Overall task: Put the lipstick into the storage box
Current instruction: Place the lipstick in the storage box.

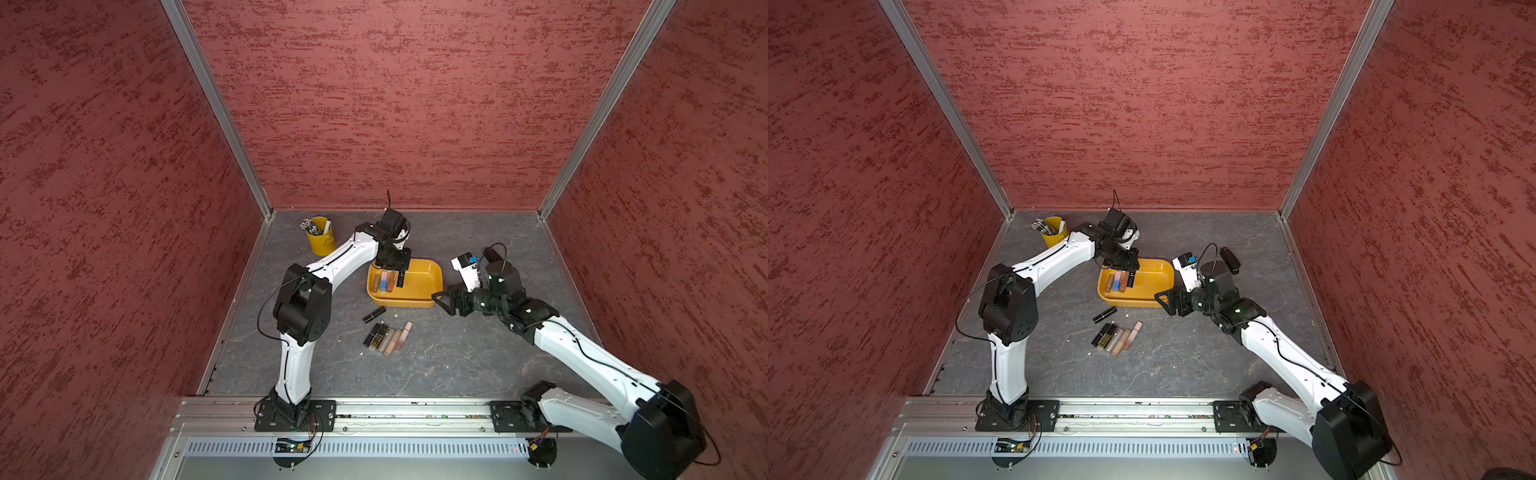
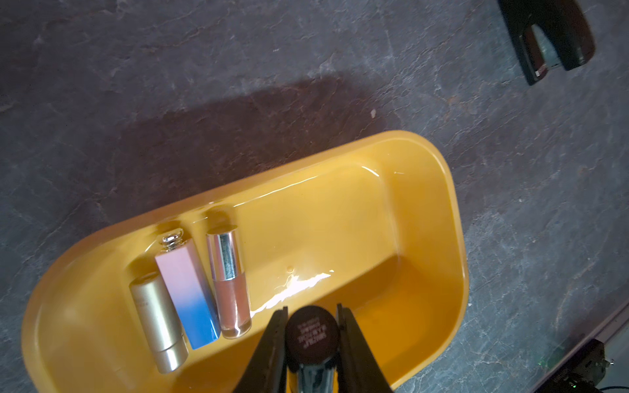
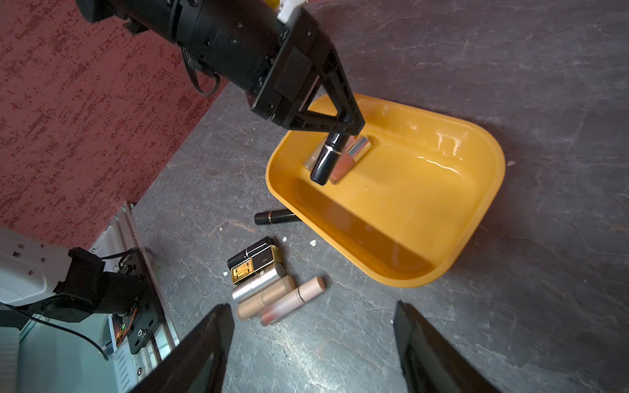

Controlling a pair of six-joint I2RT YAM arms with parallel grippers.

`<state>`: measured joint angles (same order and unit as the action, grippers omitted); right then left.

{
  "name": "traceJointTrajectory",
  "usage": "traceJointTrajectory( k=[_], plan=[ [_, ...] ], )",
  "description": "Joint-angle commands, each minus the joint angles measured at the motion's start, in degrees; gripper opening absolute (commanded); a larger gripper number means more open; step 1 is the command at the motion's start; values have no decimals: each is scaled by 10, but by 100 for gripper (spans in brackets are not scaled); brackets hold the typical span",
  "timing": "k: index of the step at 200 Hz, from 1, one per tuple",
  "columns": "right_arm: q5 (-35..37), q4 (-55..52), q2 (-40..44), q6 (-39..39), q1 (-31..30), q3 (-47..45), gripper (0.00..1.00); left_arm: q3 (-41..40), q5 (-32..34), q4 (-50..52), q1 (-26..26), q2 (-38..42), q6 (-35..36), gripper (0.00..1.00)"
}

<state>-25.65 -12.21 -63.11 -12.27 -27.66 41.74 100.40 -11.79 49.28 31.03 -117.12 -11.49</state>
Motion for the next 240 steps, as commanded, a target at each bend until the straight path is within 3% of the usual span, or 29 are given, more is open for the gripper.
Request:
traceJointTrajectory(
  k=[1, 240],
  plan=[
    [12, 12, -8, 15, -3, 15, 79, 25, 15, 16, 4, -20, 14, 18],
    [3, 15, -54, 11, -8, 22, 79, 107, 65, 62, 4, -153, 28, 23]
  ],
)
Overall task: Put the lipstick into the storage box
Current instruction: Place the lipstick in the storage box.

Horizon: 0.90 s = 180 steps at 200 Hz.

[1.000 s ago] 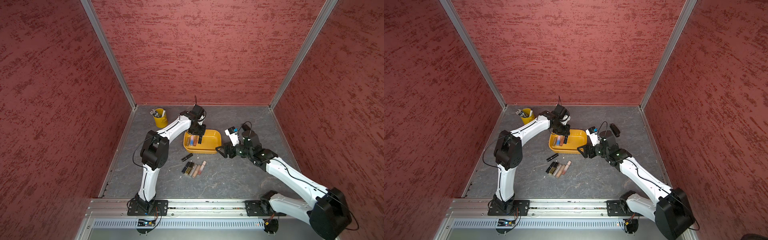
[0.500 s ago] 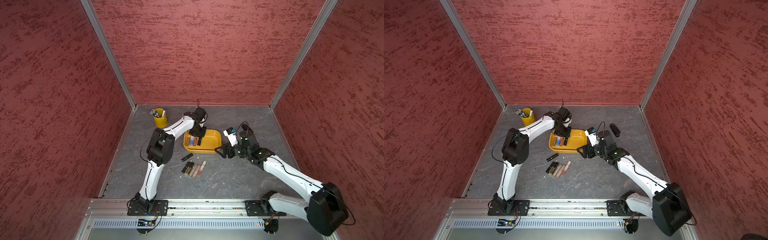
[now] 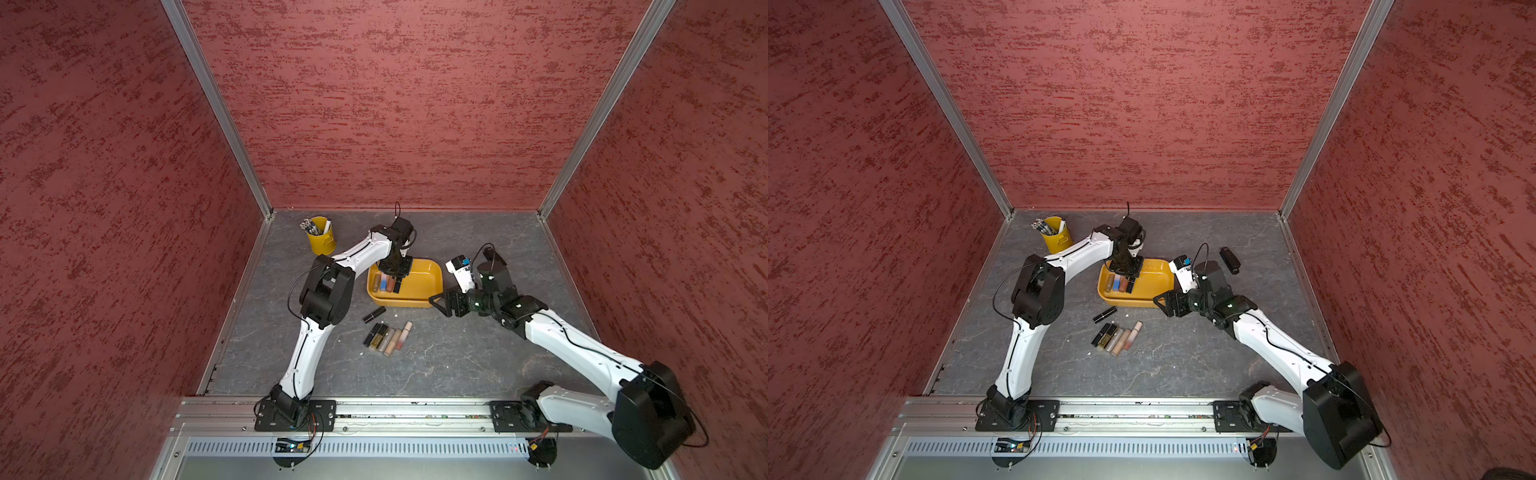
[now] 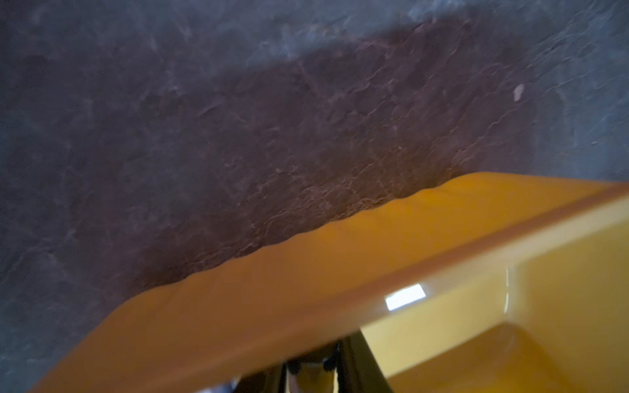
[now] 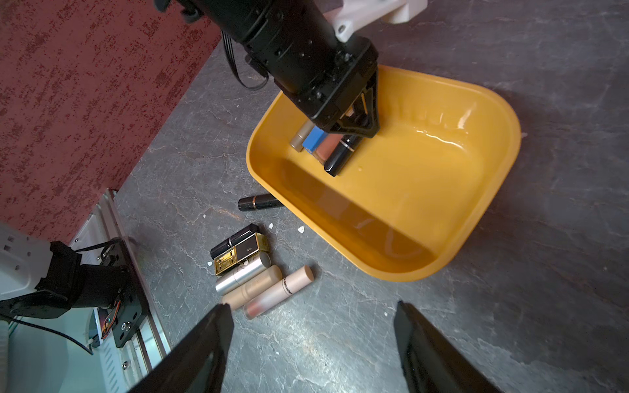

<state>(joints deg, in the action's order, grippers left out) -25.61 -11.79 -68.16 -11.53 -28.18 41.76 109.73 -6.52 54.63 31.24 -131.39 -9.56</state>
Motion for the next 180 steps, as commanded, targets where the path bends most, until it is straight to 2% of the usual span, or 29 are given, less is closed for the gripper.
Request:
traceJointTrajectory(
  k=[1, 76, 137, 180],
  plan=[
    [2, 11, -3, 4, -3, 22, 79, 14, 12, 8, 2, -11, 9, 23],
    [5, 5, -4, 3, -3, 26, 79, 15, 14, 6, 0, -18, 8, 36],
    [6, 0, -5, -1, -3, 30, 79, 22, 6, 6, 0, -10, 6, 38],
    [6, -9, -5, -11, -4, 38, 79, 16, -22, -4, 1, 24, -5, 40]
  ],
)
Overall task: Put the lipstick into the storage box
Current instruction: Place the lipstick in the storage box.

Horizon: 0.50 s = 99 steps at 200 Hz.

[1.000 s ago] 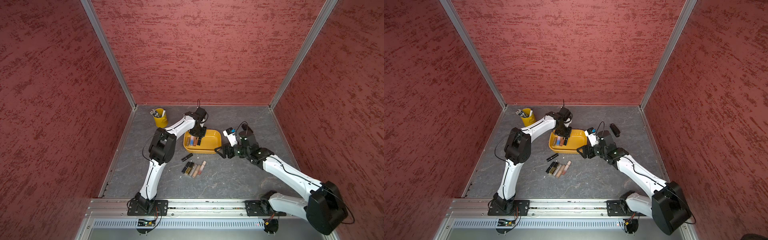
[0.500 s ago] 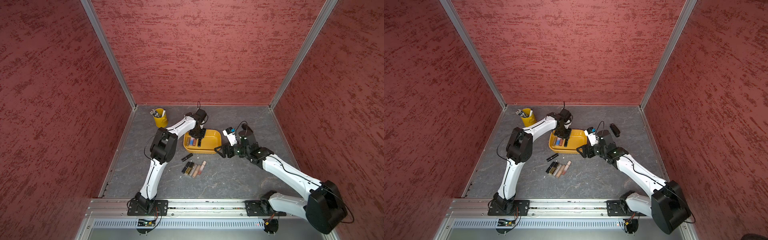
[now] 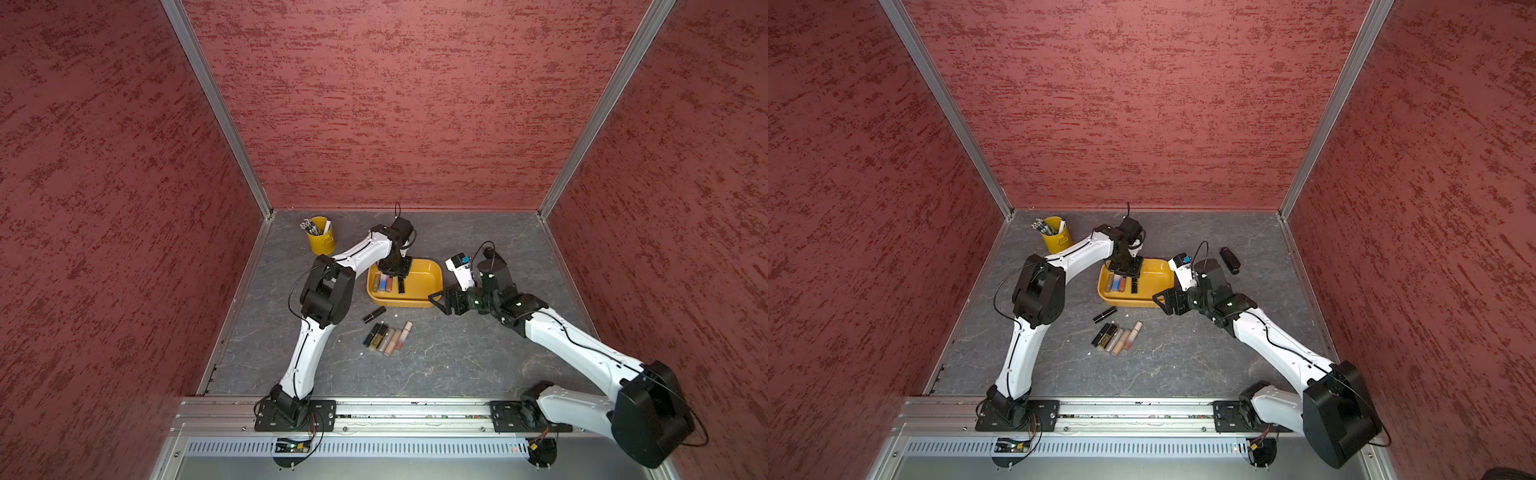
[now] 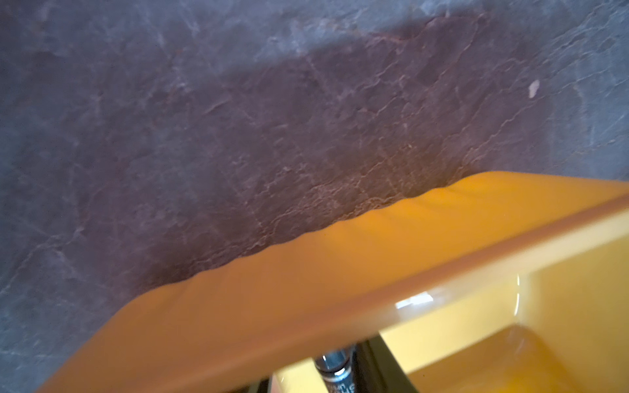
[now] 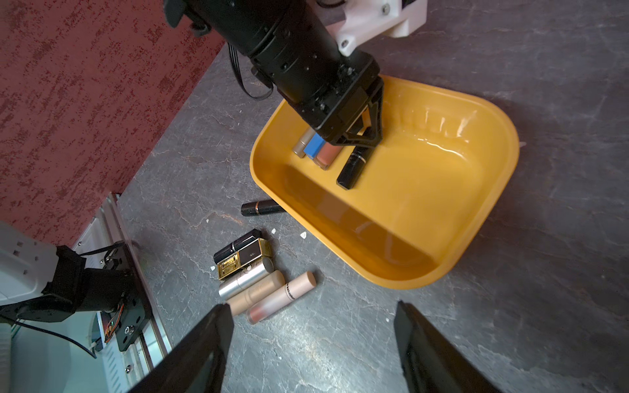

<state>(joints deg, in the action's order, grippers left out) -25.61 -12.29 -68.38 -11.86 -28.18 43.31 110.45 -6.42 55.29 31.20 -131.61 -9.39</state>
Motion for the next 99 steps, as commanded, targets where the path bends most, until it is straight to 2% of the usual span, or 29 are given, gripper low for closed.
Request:
traceJointTrajectory(
  k=[1, 55, 99],
  plan=[
    [6, -4, -3, -8, -4, 23, 79, 8, -23, -11, 2, 27, -7, 40],
    [-2, -49, -21, -29, -7, 55, 79, -51, -82, -64, -1, 116, -39, 44],
    [-11, -81, -49, -56, -32, 81, 78, -192, -137, -150, -19, 243, -82, 46]
  ],
)
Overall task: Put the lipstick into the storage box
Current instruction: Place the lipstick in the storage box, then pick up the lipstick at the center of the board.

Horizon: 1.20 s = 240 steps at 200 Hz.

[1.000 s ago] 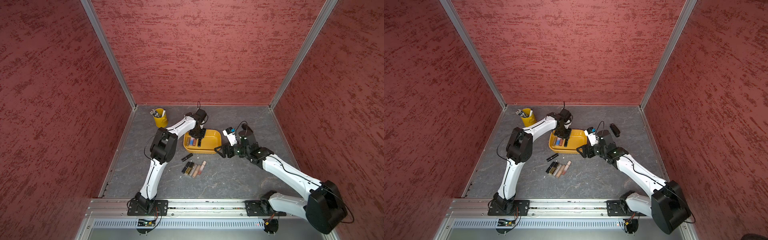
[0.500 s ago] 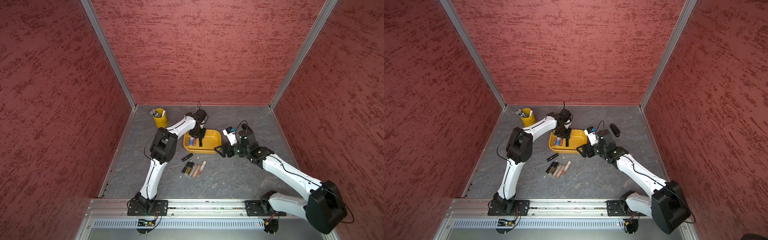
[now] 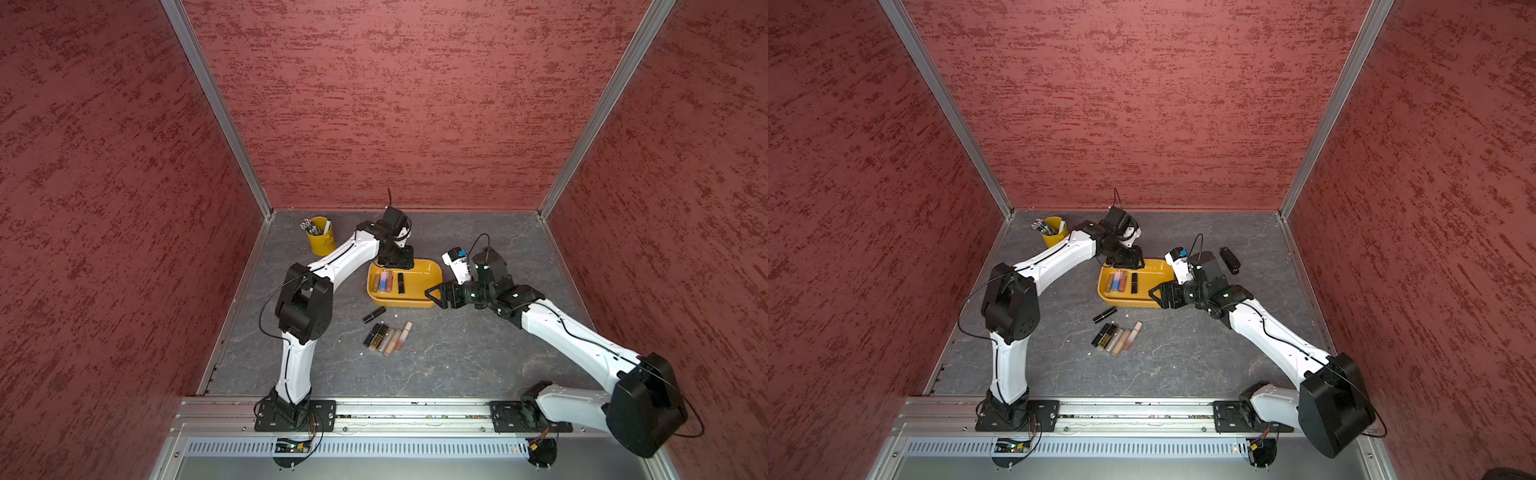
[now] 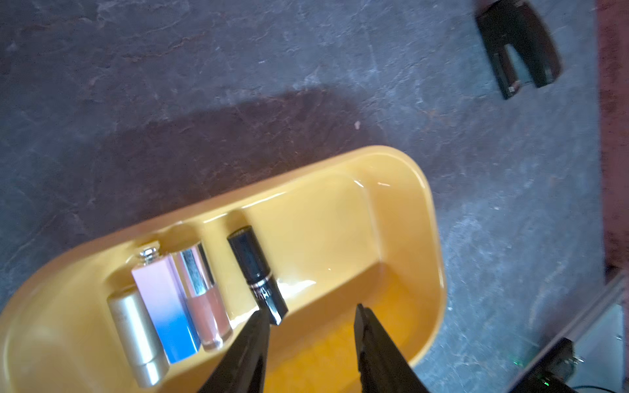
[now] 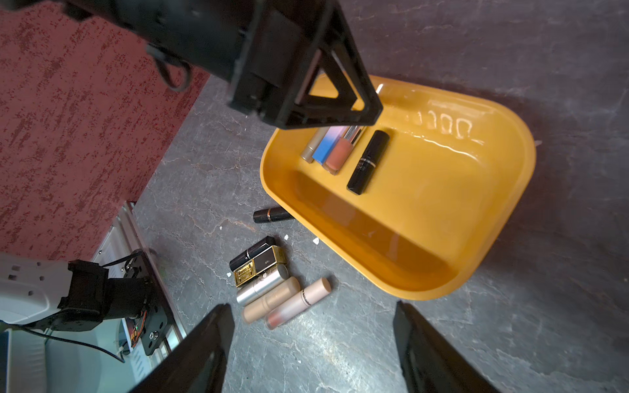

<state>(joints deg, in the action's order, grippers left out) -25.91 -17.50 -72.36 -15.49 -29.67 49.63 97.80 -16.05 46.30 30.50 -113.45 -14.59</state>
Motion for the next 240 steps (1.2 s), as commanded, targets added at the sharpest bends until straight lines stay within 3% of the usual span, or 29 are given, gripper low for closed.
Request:
traceJointTrajectory(
  k=[1, 62, 120, 171, 240],
  plan=[
    [-9, -29, -10, -21, -18, 18, 78, -69, -41, -62, -12, 64, -30, 46],
    [5, -27, -31, -40, -62, 32, 78, -251, 6, -16, -15, 235, 41, 59],
    [8, -24, -50, -53, -82, 37, 78, -357, 35, 21, -9, 334, 68, 60],
    [13, -28, -42, -53, -84, 32, 78, -408, 62, -5, 2, 300, 83, 58],
    [17, -23, -41, -55, -84, 16, 78, -402, 98, -46, -4, 234, 89, 55]
  ],
)
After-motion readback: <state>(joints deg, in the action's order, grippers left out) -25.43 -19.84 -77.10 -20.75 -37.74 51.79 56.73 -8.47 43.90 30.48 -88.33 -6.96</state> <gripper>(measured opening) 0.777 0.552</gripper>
